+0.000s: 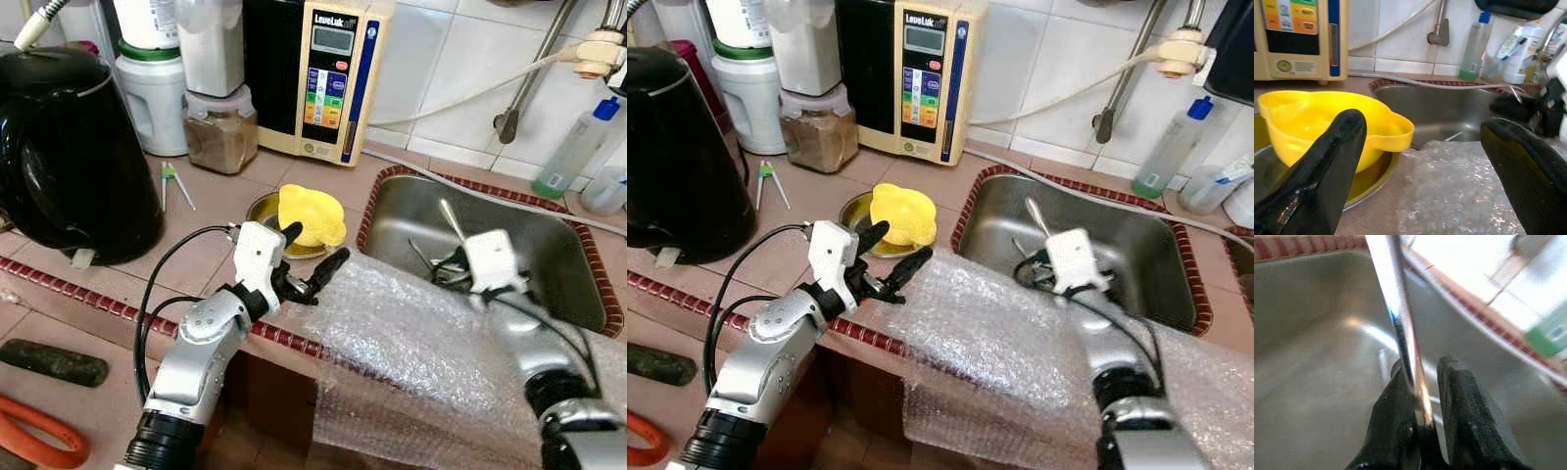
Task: Kitchen organization
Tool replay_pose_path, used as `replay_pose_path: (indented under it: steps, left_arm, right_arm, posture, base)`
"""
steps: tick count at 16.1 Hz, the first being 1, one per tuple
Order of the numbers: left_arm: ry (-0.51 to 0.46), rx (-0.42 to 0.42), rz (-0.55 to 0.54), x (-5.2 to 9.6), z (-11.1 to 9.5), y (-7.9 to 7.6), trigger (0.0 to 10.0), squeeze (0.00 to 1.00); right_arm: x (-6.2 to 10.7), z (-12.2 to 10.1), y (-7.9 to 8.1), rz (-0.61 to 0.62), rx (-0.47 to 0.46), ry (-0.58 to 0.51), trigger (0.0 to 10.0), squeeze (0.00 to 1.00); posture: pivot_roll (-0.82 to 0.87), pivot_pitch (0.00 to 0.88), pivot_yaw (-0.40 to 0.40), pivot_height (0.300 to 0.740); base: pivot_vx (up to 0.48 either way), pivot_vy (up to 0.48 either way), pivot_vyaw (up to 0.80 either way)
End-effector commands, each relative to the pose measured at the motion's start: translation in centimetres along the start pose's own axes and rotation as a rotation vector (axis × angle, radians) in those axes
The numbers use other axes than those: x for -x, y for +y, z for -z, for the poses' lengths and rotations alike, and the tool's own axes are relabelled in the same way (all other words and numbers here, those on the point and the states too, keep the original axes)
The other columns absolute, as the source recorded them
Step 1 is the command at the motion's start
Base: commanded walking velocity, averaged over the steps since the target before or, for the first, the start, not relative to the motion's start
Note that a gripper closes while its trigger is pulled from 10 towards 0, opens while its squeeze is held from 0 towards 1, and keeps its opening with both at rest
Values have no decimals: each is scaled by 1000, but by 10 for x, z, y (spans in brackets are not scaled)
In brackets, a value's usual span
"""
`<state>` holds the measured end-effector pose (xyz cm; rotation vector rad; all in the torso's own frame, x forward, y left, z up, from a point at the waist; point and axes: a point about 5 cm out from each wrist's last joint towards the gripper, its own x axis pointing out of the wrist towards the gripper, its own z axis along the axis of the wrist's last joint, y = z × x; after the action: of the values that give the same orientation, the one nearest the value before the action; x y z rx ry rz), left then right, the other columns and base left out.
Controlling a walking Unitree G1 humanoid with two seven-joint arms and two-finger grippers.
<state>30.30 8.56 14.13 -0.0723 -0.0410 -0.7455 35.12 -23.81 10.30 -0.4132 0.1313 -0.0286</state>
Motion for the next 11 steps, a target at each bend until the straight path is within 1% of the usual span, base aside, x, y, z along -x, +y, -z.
replay_pose_path:
  steps: [1, 2, 3, 6, 7, 8, 9, 11]
  left_arm:
    - [10, 1, 47, -3, -1, -7, 10000, 1000]
    - [14, 0, 57, -3, 0, -8, 10000, 1000]
    - [24, -12, 65, -2, 2, -10, 10000, 1000]
    - [28, -23, 60, -4, 3, -10, 10000, 1000]
    - [32, -33, 38, -5, 4, -8, 10000, 1000]
    - [40, -49, -9, -6, 5, -3, 10000, 1000]
    - [39, -50, -56, -7, 7, 0, 10000, 1000]
    - [54, -48, -107, -8, 12, 3, 10000, 1000]
  right_arm:
    - [-2, -2, -9, 33, 1, 0, 10000, 1000]
    - [-2, -1, -9, 37, 7, 5, 10000, 1000]
    - [-2, 1, -8, 39, 31, 19, 10000, 1000]
    - [-3, 2, -7, 38, 38, 28, 10000, 1000]
    - [-3, 3, -7, 43, 43, 39, 10000, 1000]
    - [-3, 4, -6, 47, 58, 54, 10000, 1000]
    - [-3, 6, -2, 18, 48, 62, 10000, 1000]
    - [-2, 7, 8, -10, 72, 60, 10000, 1000]
  posture:
    - [212, 0, -53, 740]
    - [212, 0, -52, 740]
    - [211, 0, -49, 740]
    - [210, 0, -47, 740]
    - [210, 0, -47, 740]
    - [206, 0, -49, 740]
    - [202, 0, -52, 740]
    - [195, 0, -62, 740]
  base:
    - [0, 0, 0]
    - [0, 0, 0]
    - [0, 0, 0]
    - [0, 0, 0]
    - [0, 0, 0]
    - [0, 0, 0]
    - [0, 0, 0]
    - [0, 0, 0]
